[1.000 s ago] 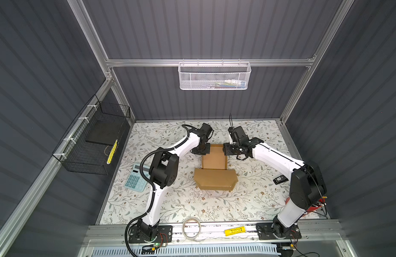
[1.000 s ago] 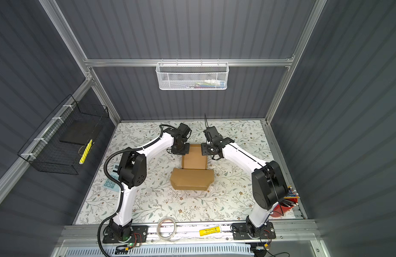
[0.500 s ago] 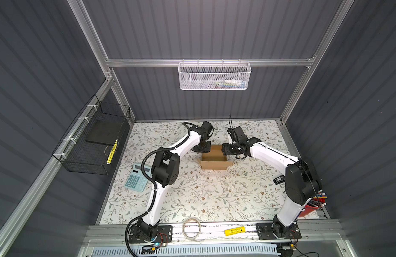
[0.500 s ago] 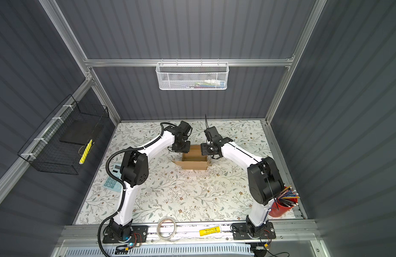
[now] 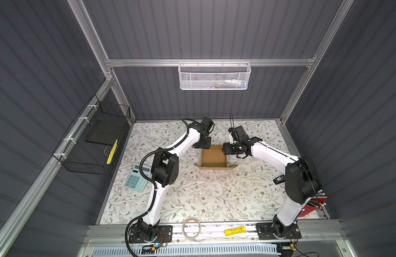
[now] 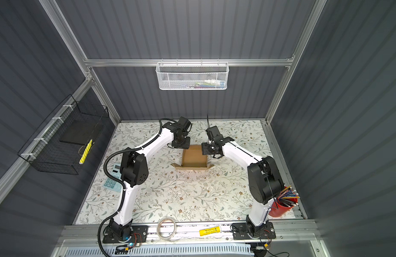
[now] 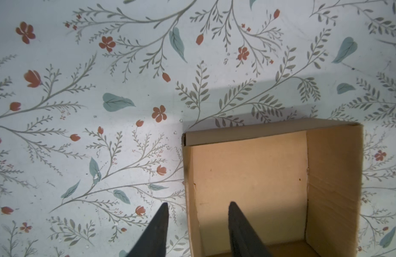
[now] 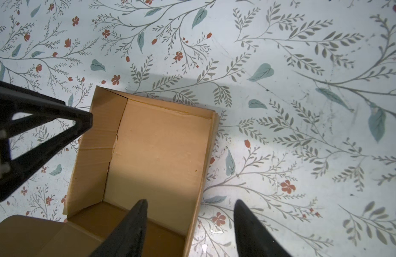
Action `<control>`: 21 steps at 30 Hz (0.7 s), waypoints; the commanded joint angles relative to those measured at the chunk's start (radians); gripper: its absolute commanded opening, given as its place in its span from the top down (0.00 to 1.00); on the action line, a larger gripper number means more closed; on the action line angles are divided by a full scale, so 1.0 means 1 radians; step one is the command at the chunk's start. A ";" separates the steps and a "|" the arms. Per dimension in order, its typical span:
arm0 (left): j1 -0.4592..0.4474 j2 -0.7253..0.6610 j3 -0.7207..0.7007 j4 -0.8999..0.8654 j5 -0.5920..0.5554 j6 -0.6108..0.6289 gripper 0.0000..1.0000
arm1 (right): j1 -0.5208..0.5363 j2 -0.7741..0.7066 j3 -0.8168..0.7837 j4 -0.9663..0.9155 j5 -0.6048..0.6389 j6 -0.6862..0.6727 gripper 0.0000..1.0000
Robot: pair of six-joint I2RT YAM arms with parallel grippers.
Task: Assemble paper box
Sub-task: Place the paper box at the center of the table.
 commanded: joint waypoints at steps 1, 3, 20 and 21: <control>0.007 -0.025 0.048 -0.039 -0.027 0.027 0.55 | -0.007 -0.020 -0.013 0.009 -0.012 0.005 0.37; 0.012 -0.046 0.057 -0.067 -0.034 0.030 0.54 | -0.010 -0.026 -0.017 0.036 -0.015 0.007 0.37; 0.026 -0.278 0.028 -0.161 -0.072 0.041 0.62 | -0.011 -0.078 0.001 0.019 -0.043 -0.025 0.43; 0.026 -0.300 0.008 -0.163 -0.071 0.039 0.62 | -0.013 -0.082 0.004 0.006 -0.043 -0.028 0.43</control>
